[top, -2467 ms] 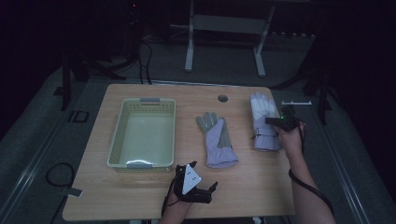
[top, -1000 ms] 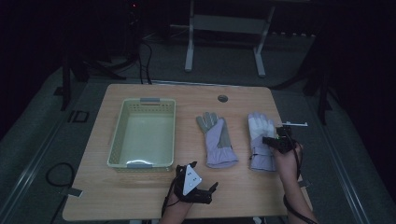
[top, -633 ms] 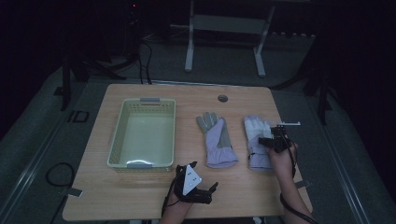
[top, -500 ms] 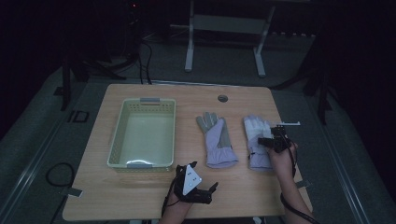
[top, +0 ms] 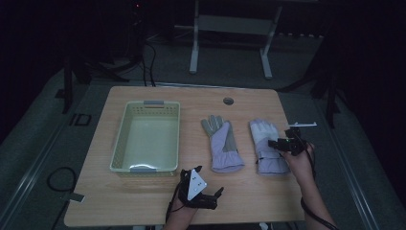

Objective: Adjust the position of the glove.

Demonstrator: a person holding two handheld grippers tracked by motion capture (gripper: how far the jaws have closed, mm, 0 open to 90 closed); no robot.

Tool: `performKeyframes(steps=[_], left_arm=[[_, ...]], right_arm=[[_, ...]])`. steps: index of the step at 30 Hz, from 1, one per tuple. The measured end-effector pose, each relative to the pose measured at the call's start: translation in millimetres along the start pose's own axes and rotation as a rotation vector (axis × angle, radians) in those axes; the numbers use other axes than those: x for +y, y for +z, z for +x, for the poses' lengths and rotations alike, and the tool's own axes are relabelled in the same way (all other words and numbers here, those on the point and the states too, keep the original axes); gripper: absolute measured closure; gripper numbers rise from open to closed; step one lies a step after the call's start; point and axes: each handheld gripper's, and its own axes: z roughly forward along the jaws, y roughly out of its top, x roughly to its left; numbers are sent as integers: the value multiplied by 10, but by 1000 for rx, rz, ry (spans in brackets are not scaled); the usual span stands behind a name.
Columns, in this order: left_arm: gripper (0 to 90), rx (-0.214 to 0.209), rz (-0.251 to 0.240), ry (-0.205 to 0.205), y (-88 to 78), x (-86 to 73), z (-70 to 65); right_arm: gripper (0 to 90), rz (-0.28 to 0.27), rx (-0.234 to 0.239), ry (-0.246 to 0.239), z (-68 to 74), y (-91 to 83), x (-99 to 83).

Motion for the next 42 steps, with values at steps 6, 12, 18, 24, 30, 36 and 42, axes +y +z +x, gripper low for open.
performKeyframes(steps=[6, 12, 18, 24, 30, 36, 42], left_arm=[[3, 0, 1, 3, -1, 0, -1], [3, 0, 0, 2, 0, 0, -1], [3, 0, 3, 5, -2, 0, -1], [3, 0, 3, 2, -1, 1, 2], [3, -1, 3, 2, -1, 0, 4], [3, 0, 3, 1, -1, 0, 5], [3, 0, 3, 1, 0, 1, 5]], right_arm=[[481, 29, 12, -29, -21, 66, -40], [543, 63, 0, -73, -2, 248, -129], [642, 8, -2, -81, 22, 275, -226], [718, 5, -12, -105, 62, 259, -225], [781, -9, -23, -81, 88, 211, -239], [785, -14, -9, -66, 62, 135, -214], [792, -27, 9, -28, 59, -42, -121]])
